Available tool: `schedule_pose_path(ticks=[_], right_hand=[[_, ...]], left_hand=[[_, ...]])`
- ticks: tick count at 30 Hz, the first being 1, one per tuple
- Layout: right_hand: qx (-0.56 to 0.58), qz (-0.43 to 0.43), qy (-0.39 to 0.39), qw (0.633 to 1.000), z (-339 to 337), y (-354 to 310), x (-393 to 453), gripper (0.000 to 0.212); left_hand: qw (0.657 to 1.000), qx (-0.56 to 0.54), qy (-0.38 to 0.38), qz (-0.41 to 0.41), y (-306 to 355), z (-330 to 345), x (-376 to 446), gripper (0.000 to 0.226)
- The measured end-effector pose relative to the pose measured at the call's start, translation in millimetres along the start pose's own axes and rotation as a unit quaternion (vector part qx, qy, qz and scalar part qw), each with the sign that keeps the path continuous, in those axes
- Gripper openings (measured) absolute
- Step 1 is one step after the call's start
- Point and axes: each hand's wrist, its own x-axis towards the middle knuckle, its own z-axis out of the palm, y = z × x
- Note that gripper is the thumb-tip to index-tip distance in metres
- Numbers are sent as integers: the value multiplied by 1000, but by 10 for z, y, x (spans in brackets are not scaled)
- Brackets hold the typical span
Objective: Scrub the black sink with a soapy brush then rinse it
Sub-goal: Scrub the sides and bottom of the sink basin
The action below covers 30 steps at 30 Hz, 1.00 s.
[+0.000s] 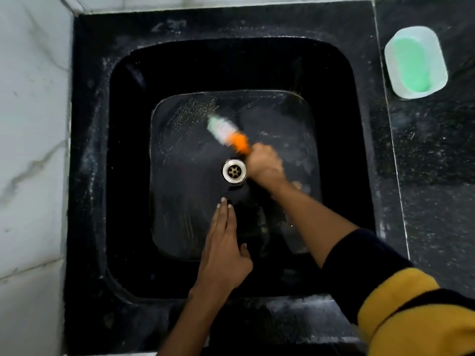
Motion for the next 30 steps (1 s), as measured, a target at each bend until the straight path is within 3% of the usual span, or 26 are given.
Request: schedule_pose_path(ticks=[3,5,7,11,13,17,19,22,24,25,29,30], right_hand=[[76,153,69,983,-400,632,233,34],[90,176,73,978,-485,810,240,35],[44,130,59,989,-279,694,69,31],[-90,-64,-31,993,173,367,-453,26],[-120,-83,-25,989,100,409,-360,27],[13,96,59,994,-315,670,124,33],[31,136,74,987,-432,778,166,35],[-118,-25,-14,993,-214,749,-179,29],[-201,-148,-85,965,-53,743,-426,25],[-216,-169,-92,957,-31,734,-444,24],[-175,-75,-38,981,-54,608,-272,28],[-193,-88,-40,976,17,558,-356,26]], left_hand=[[1000,-13,-8,2,13,1,-16,94],[1000,-17,-6,3,9,-3,-12,95],[1000,-8,-8,6,-3,0,-3,95],[1000,9,-15,0,-19,11,5,91],[1000,8,-17,-5,-22,7,-4,89],[1000,-5,-26,-14,-33,31,-4,84],[999,-7,-38,-21,-32,44,7,80],[997,-7,-66,-37,-36,39,12,74],[996,2,-78,-51,-43,40,4,70],[994,11,-85,-63,-49,36,-11,68],[985,61,-111,-117,0,-36,-83,41],[980,84,-122,-136,27,-68,-101,36]])
